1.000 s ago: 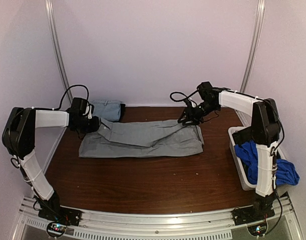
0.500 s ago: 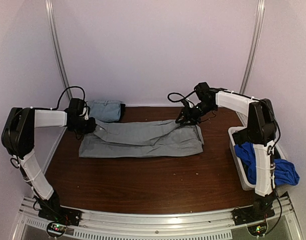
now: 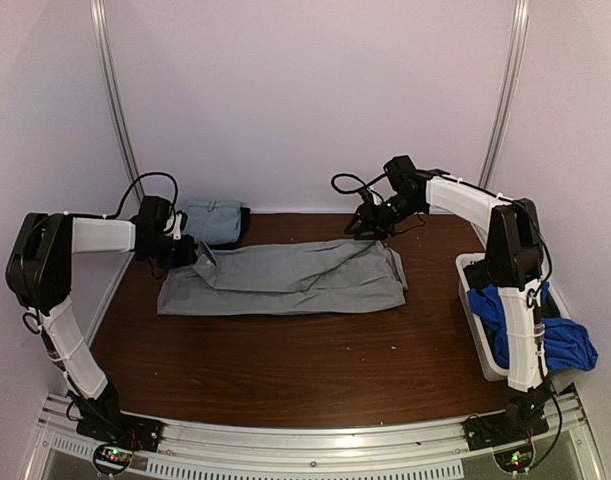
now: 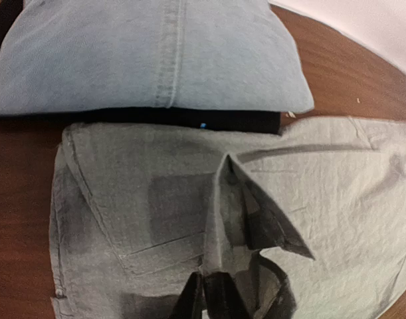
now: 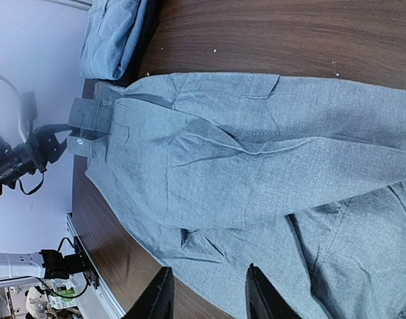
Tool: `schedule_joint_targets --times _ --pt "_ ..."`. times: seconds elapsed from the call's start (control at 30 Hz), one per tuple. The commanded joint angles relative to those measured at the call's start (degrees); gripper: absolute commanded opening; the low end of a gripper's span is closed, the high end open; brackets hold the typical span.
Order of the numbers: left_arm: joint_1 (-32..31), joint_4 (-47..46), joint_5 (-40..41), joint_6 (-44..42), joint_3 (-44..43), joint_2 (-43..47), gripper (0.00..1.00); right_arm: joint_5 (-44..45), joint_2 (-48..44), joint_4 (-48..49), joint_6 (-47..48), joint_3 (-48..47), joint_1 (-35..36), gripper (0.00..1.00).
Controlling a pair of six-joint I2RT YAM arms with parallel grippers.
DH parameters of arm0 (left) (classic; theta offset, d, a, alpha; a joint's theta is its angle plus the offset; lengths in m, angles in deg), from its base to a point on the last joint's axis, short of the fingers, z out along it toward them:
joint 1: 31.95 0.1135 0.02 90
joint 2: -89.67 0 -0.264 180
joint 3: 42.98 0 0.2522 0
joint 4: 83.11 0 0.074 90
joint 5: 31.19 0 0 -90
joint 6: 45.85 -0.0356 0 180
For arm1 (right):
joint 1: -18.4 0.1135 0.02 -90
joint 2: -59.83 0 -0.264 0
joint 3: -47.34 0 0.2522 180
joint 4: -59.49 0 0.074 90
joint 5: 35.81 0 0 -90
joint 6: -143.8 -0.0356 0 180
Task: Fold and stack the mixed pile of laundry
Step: Smooth out the rectangle-folded shirt at the center of the board.
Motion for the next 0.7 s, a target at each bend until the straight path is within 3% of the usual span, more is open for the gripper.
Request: schedule_joint_targets --times 0.0,0.13,0.3,0.47,0.67 --pt "0.54 1.24 1.27 -0.85 -2.42 -0.11 0.22 -0.01 2.03 -0.4 -0.89 -2.78 0.93 0.39" --pt "1.0 1.08 3.93 0.01 -1.41 2.64 0.5 0.09 4.49 -0.42 -1.51 -6.05 1.69 0.41" --pt "2.23 1.28 0.97 -2.04 -2.82 4.13 0.66 0.16 8.05 0.66 -2.76 -9.29 3.12 0.43" --pt "2.14 4.01 -1.39 -5.58 -5.86 2.07 0.69 1.38 11.42 0.94 -2.39 -8.67 4.28 0.43" --pt "1.97 8.07 -3.23 -7.53 -7.9 -2.51 0.69 8.83 12.91 -3.42 -1.14 -4.59 3.83 0.42"
